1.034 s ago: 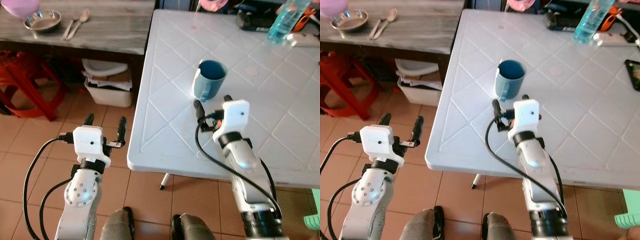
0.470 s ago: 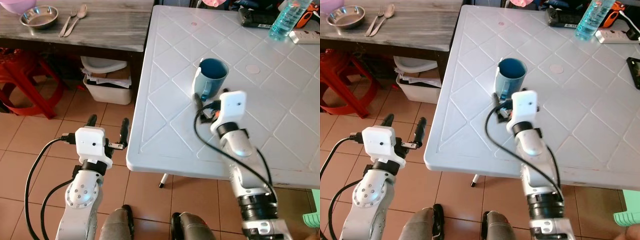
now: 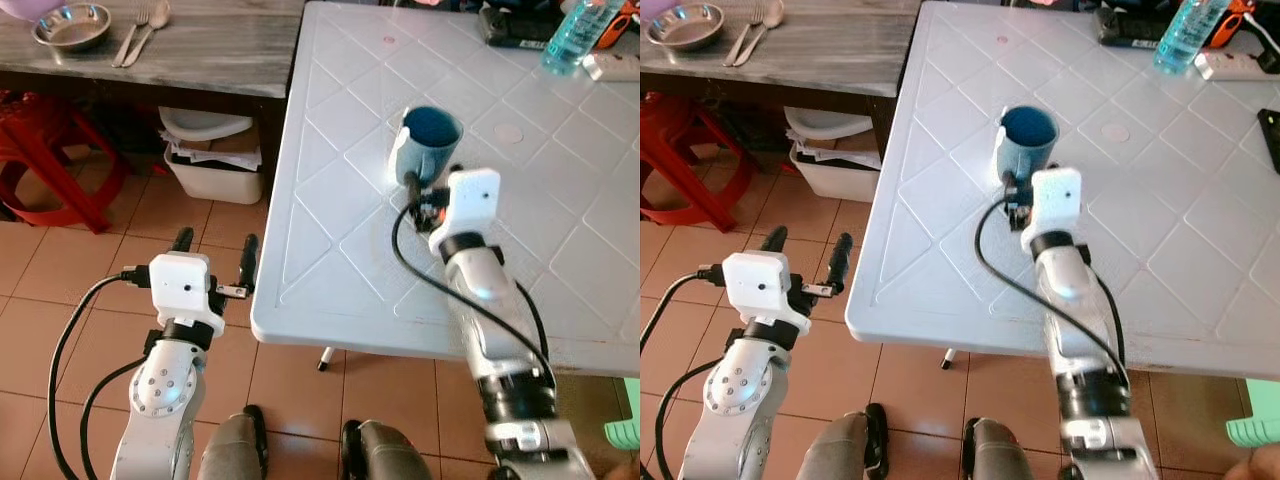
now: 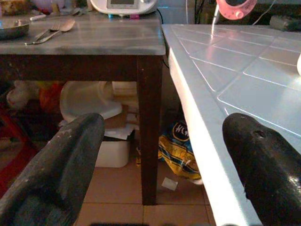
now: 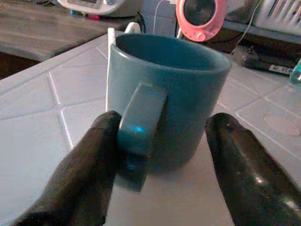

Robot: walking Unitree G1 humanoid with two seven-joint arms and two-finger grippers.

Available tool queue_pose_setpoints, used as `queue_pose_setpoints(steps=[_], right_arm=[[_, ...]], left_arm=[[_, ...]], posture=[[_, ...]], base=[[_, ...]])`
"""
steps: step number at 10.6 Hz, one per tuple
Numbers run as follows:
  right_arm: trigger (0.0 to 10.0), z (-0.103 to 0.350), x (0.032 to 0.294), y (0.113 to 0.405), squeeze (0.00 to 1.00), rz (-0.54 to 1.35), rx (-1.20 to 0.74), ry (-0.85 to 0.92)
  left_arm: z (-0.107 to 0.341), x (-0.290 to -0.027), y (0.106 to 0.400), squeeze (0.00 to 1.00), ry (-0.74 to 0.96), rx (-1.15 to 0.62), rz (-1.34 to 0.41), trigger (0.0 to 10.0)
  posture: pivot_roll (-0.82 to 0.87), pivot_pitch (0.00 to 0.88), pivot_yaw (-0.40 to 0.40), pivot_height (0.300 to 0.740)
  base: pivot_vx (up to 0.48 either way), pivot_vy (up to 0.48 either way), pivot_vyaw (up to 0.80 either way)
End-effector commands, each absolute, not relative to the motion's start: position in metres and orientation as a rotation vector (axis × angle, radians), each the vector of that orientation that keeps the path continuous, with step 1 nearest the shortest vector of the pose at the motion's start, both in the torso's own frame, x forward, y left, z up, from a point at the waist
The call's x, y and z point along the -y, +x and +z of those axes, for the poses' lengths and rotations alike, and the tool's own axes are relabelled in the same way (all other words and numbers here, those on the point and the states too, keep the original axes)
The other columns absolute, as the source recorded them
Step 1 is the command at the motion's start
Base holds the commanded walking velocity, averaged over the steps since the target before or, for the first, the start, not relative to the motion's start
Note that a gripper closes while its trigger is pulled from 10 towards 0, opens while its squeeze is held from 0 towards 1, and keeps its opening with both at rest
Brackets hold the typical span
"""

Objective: Setting the table

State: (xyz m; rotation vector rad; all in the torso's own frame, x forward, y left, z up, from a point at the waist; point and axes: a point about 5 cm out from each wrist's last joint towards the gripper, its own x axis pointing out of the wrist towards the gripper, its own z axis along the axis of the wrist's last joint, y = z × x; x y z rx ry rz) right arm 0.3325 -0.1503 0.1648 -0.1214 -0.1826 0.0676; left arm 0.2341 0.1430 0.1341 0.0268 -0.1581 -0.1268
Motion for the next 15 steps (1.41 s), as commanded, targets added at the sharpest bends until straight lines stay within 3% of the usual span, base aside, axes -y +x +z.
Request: queue_pose_setpoints(steps=[1,7,13,14,15], right_arm=[[0.0,0.164,0.157,0.334,0.0,0.042,0.183,-0.12],[0.0,0.163,0.16,0.339,0.0,0.004,0.195,-0.11],[0.0,0.154,0.176,0.322,0.0,-0.005,0.198,-0.15],[10.0,0.16,0.171,0.318,0.0,0.034,0.238,-0.197],[10.0,0.163,0.165,0.316,0.0,0.047,0.258,-0.191]], left_arm=[[0.134,-0.143,0.232,0.0,0.03,0.153,-0.132,10.0],[0.133,-0.144,0.235,0.0,0.023,0.14,-0.13,10.0],[0.124,-0.143,0.241,0.0,0.006,0.096,-0.071,10.0],[0.124,-0.144,0.247,0.0,0.003,0.098,-0.06,10.0],[0.123,-0.149,0.25,0.0,-0.004,0.094,-0.019,10.0]], posture=[[0.05,0.242,-0.028,0.74],[0.06,0.225,-0.02,0.74],[0.04,0.222,-0.034,0.74],[0.04,0.22,-0.032,0.74],[0.03,0.217,-0.03,0.74]], base=[[0.0,0.0,0.0],[0.0,0.0,0.0],[0.0,0.08,0.0],[0.0,0.48,0.0],[0.0,0.48,0.0]])
